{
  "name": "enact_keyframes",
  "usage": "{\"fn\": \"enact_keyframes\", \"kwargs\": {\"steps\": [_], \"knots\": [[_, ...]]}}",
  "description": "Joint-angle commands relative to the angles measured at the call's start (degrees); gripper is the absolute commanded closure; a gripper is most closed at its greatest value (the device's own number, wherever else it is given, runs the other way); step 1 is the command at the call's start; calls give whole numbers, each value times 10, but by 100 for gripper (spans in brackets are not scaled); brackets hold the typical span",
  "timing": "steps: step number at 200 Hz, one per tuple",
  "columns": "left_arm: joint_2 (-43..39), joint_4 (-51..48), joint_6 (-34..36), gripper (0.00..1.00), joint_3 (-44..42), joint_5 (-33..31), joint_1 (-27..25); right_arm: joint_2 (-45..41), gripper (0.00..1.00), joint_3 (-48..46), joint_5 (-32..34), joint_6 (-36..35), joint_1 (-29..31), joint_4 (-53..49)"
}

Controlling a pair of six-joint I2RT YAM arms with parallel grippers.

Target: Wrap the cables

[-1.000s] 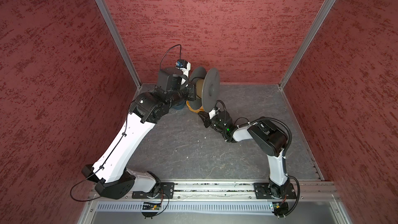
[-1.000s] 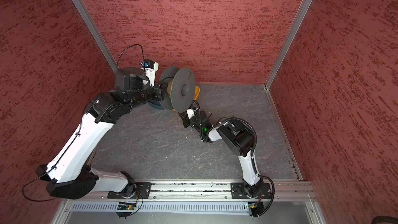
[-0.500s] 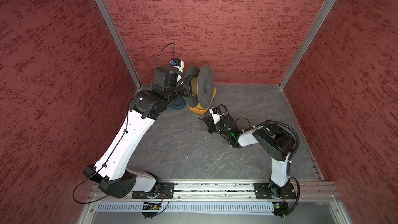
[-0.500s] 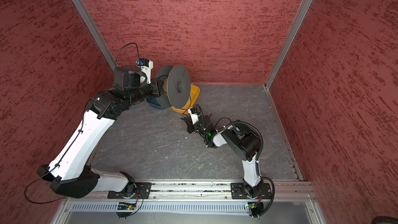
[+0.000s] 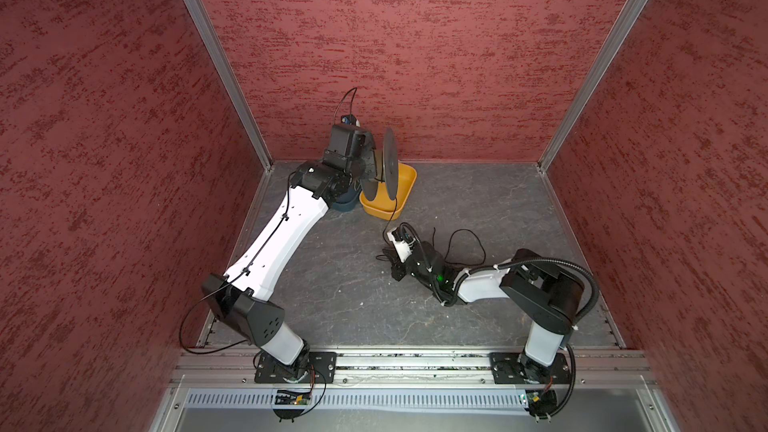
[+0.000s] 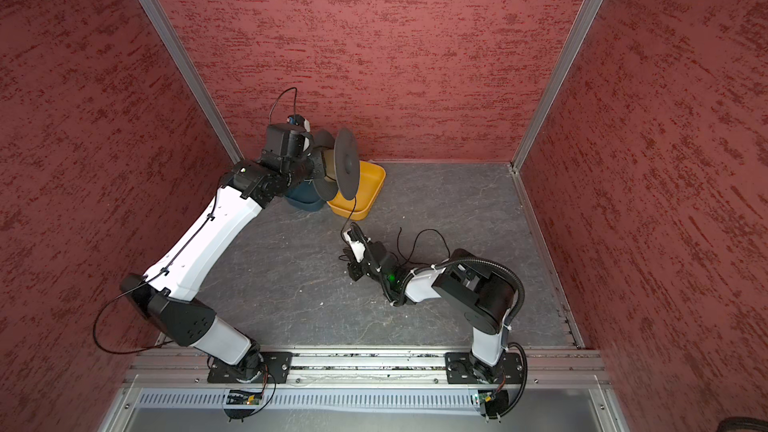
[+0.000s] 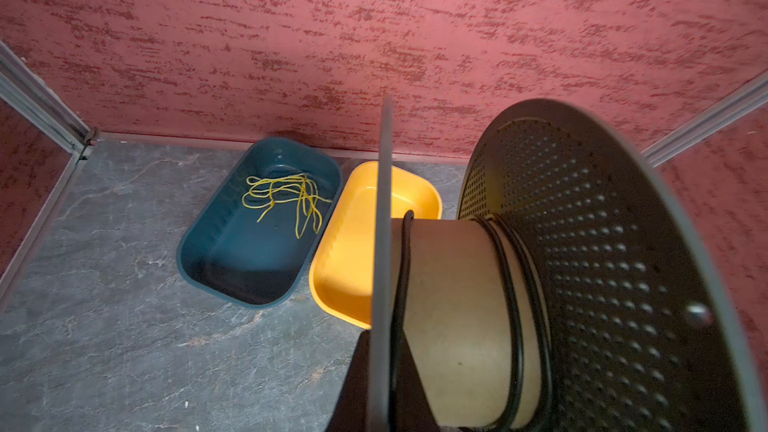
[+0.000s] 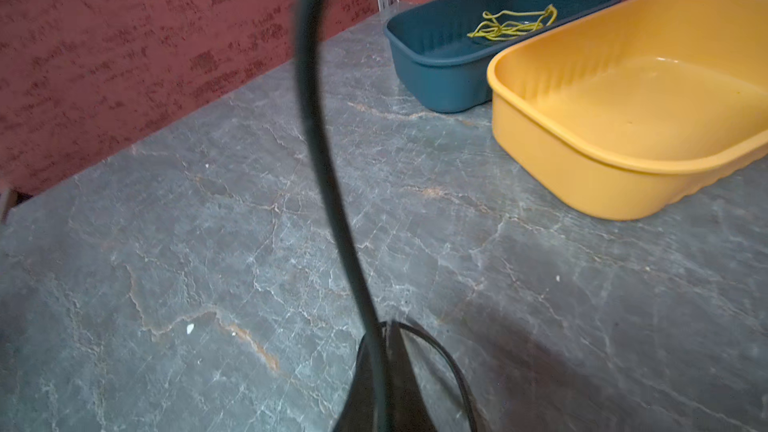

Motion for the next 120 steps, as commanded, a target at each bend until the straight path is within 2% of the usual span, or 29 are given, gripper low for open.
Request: {"fn": "enact_keyframes", "kwargs": {"steps": [1,24,47,82,120], "knots": [[12,56,24,100,26,-85,-8,-43,100,35,71,-45,26,-81],[43,25,48,100,41,-144,-21,-93,100,62,73,-46,32,-166],[51,17,54,100,29,-164,-30,-135,100,92,85,-56,33,-248],[48,7,69,100,0,-182,-41,-177,100,139,171,-82,32,-352],[31,4,82,100,-37,-193,-60,-195,100,187,250,-111,20,-407]]}}
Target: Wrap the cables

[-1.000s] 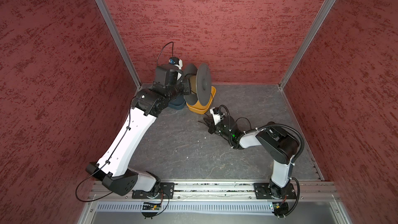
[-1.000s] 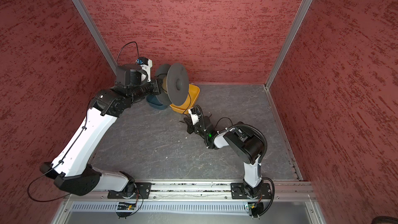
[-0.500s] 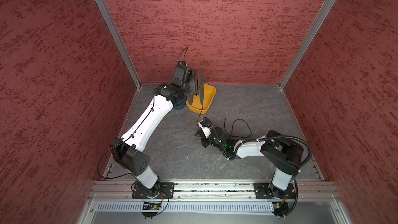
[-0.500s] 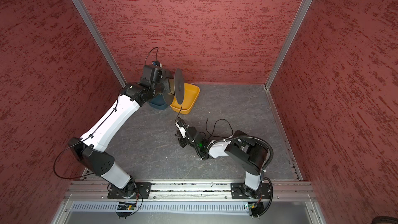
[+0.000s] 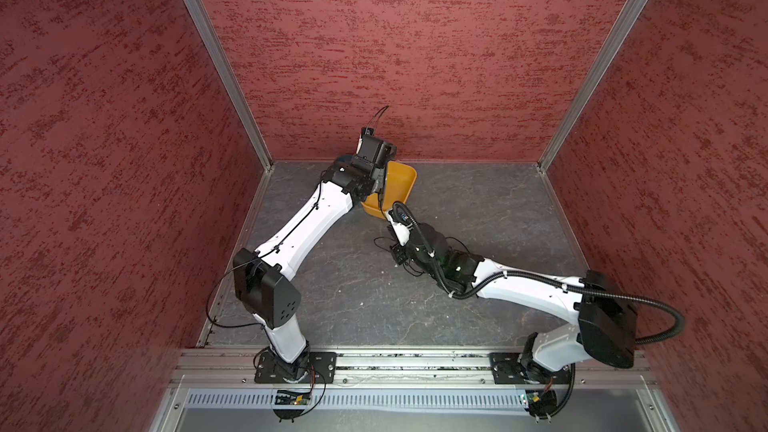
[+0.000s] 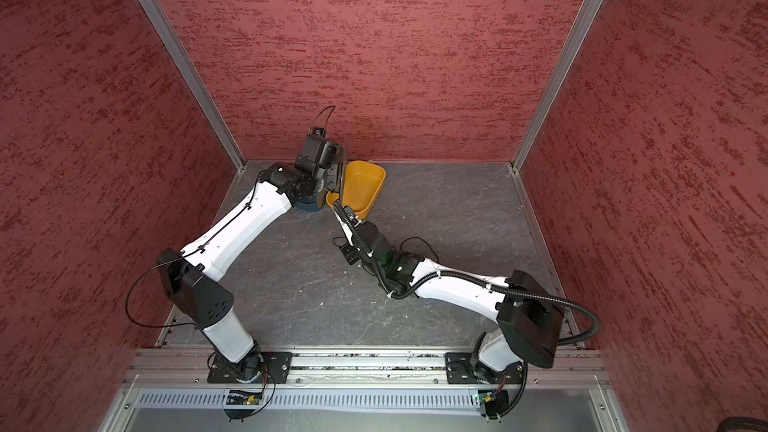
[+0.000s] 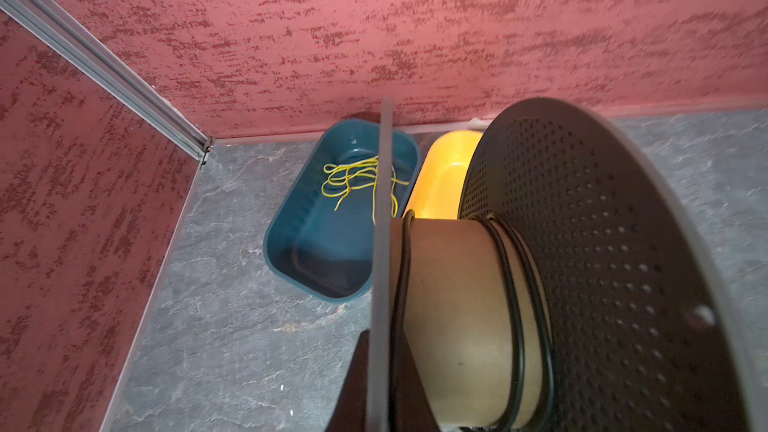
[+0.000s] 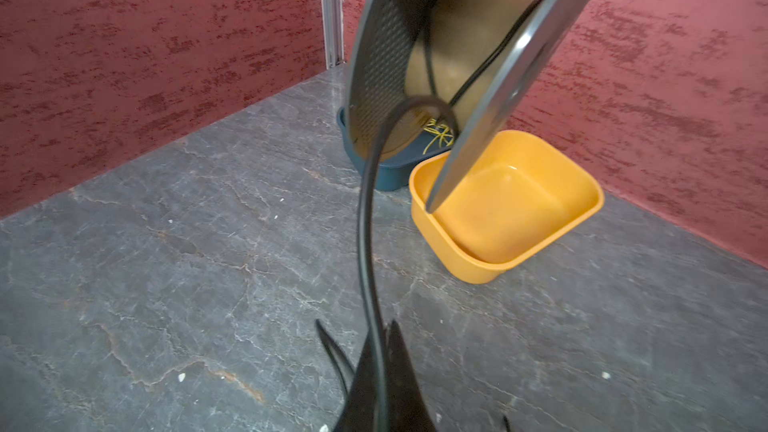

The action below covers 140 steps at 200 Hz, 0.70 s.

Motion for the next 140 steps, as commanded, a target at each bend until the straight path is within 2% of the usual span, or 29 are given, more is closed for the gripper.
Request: {"fn": "enact_keyframes", "kwargs": {"steps": [1,26,74,140], "knots": [[-34,18,16,100,-18,-28,-13,-15,100,34,84,-36,-9,-69],[-51,15,20,100,-39,-26,-25,-17,100,58,120,-48,-24,-82],[-87,13,35,100,-79,1,-40,-17,100,92,135,-62,-68,-85],[-126,17,90,100,-107,35,-68,15,100,156,78,-71,-147,-118]]}}
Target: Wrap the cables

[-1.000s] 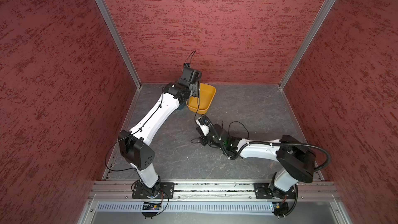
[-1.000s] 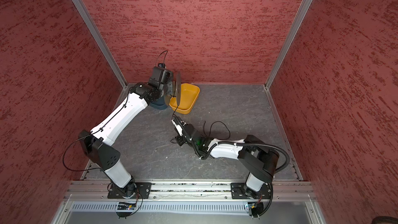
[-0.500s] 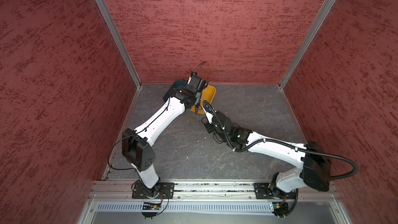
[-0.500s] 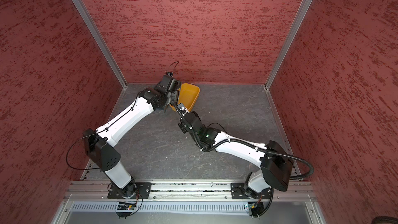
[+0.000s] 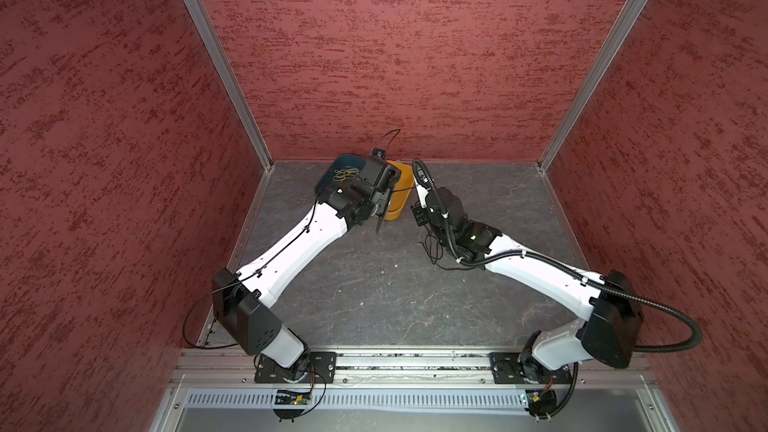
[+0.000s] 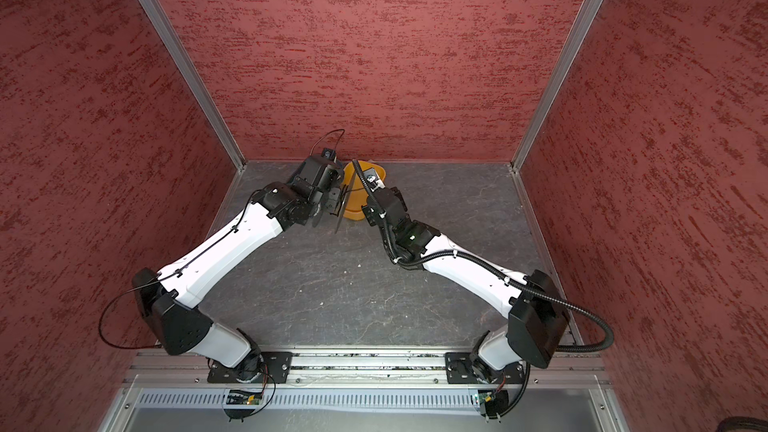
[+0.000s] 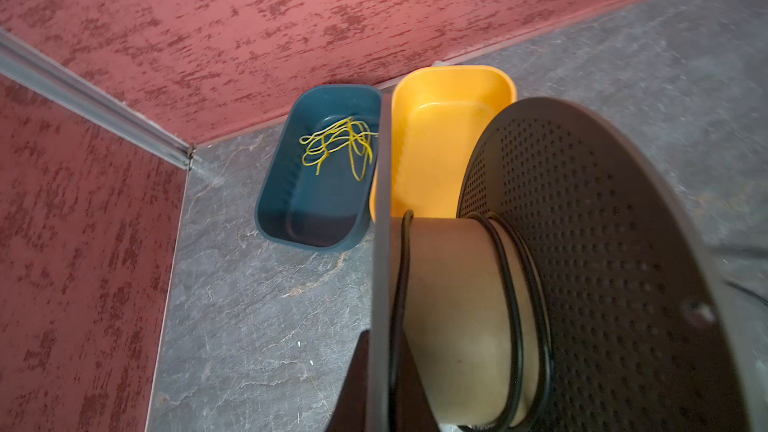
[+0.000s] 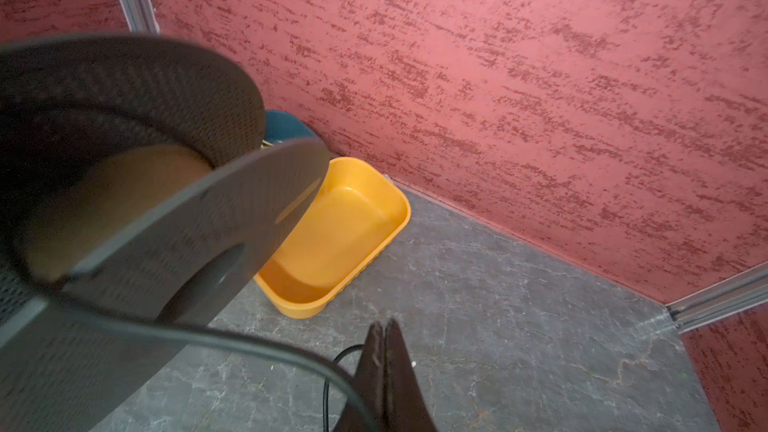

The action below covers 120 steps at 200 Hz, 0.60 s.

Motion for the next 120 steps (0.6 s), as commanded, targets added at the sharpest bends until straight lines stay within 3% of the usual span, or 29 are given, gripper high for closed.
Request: {"fn": "enact_keyframes", "kwargs": {"steps": [1,65,92,120], "knots": [[-24,29,26,100,-1,9,-6,16,100,35,-18,-11,-29,-22],[-47,28,47,100,4,140,-22,61,99,79,-159,25,-121,-91],[-60,22,29,100,20,189,-16,68,98,52,-228,40,-155,-69],[-75,27,-3,100,39,266,5,72,96,3,-345,70,-189,-11]]}}
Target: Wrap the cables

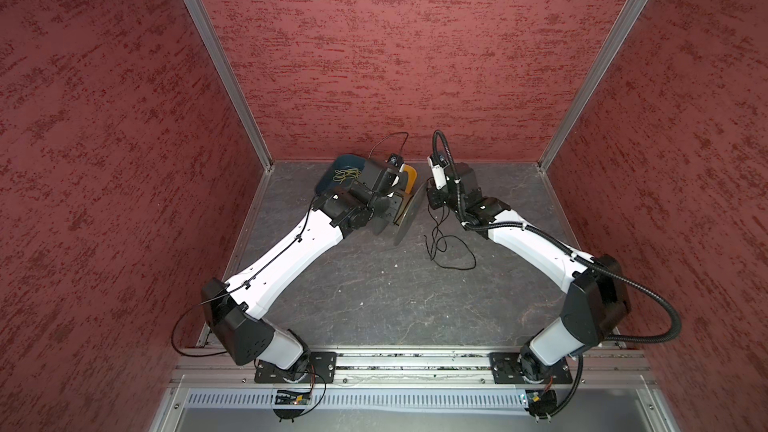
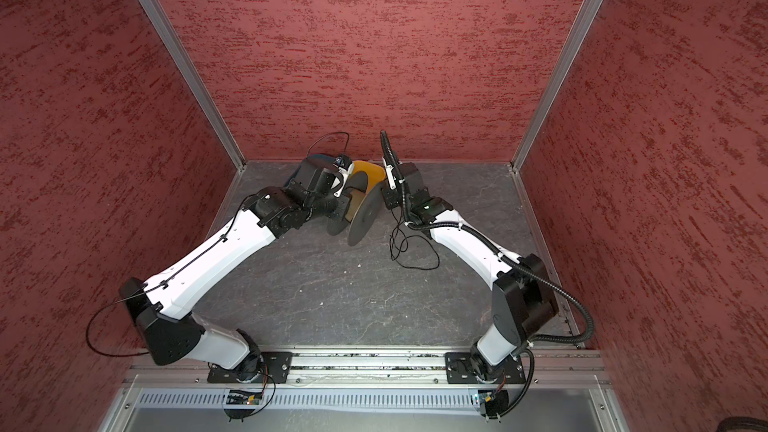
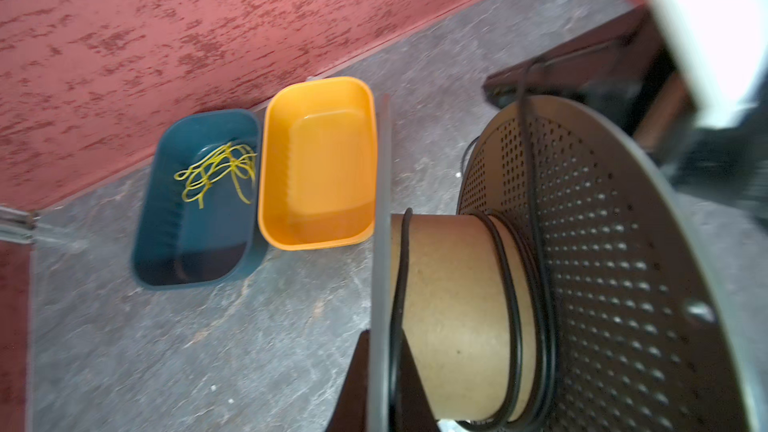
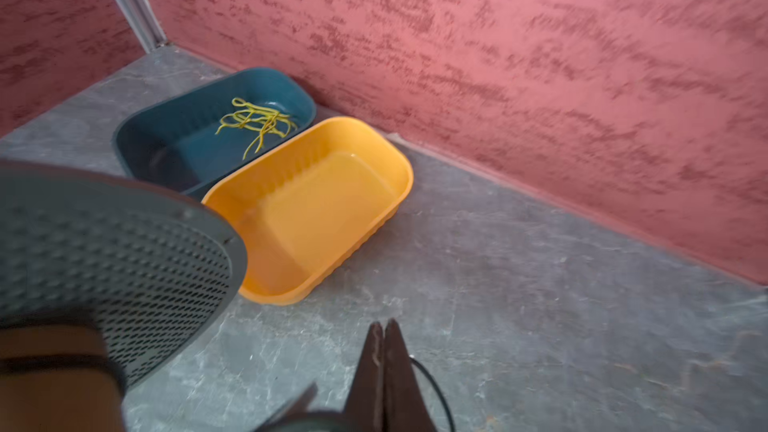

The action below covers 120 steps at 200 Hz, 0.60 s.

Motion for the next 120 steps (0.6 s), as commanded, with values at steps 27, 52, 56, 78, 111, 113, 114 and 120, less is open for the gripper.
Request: {"fn": "enact_keyframes", "kwargs": {"steps": [27,52,56,78,111,113,114,120], "knots": [[-54,28,-53,100,45,133,37,9,92,-91,-209,66,-61,127],[-61,47,-77,100,53,174,59,10,85,-140,-292,84,-64,199],[-61,47,-82,100,55,179,62,9,83,-147,-300,88,-65,208],[-58,52,-95,100,68,186,73,1,80,-184,-325,107,-65,259],[-55,66,-118,100,77,157,82,-18,76,-239,-376,143,-65,330],[-55,68,-120,100,76,154,83,-19,75,-243,-381,146,-65,336],[-55,69,-121,100,76,154,84,-19,75,-245,-383,147,-64,339],[-56,75,-128,100,75,152,89,-23,73,-257,-396,155,-65,354]]}}
